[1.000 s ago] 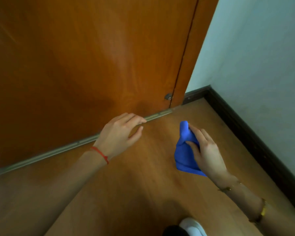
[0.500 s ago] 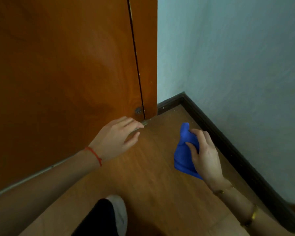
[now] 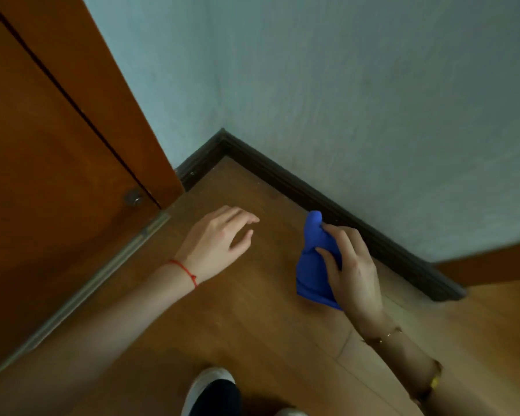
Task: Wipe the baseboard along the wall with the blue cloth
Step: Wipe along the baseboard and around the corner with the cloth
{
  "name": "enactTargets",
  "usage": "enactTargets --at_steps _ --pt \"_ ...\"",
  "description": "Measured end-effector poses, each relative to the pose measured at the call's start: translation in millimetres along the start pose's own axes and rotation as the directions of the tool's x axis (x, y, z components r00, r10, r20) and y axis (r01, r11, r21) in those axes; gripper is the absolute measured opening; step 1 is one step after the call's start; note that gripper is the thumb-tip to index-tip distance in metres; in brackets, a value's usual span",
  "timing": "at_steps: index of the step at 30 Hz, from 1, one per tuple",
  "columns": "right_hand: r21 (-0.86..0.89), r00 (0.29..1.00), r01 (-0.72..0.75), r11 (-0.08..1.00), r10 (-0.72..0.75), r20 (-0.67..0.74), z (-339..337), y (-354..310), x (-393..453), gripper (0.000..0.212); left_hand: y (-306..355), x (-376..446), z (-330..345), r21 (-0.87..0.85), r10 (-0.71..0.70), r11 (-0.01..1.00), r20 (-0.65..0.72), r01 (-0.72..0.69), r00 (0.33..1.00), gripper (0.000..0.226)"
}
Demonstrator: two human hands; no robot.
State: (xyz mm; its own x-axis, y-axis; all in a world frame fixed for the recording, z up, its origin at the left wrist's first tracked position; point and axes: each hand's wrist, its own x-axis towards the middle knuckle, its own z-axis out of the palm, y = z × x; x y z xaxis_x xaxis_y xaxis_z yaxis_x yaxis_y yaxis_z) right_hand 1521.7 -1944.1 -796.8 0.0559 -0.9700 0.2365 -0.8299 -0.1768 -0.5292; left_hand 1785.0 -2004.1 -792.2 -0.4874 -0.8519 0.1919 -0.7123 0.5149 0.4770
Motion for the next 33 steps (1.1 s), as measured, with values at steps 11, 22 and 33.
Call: enactTargets --at_steps 11,22,33 --pt "-0.14 0.962 -0.232 0.963 0.207 -0.176 -7.7 57.4 -80.7 0.037 14.9 7.6 87.3 -0.104 0.097 0.991 0.143 -0.083 0.985 0.031" --pt "-0.141 0.905 -0.364 0.921 0.314 -0.287 11.8 92.5 -63.8 0.037 38.0 24.2 142.3 -0.092 0.096 0.993 0.196 -0.079 0.976 0.037" --pt "-0.17 0.835 -0.431 0.886 0.321 -0.446 -11.6 137.4 -99.0 0.038 49.6 35.2 171.7 -0.023 0.121 0.993 0.212 -0.119 0.97 0.037"
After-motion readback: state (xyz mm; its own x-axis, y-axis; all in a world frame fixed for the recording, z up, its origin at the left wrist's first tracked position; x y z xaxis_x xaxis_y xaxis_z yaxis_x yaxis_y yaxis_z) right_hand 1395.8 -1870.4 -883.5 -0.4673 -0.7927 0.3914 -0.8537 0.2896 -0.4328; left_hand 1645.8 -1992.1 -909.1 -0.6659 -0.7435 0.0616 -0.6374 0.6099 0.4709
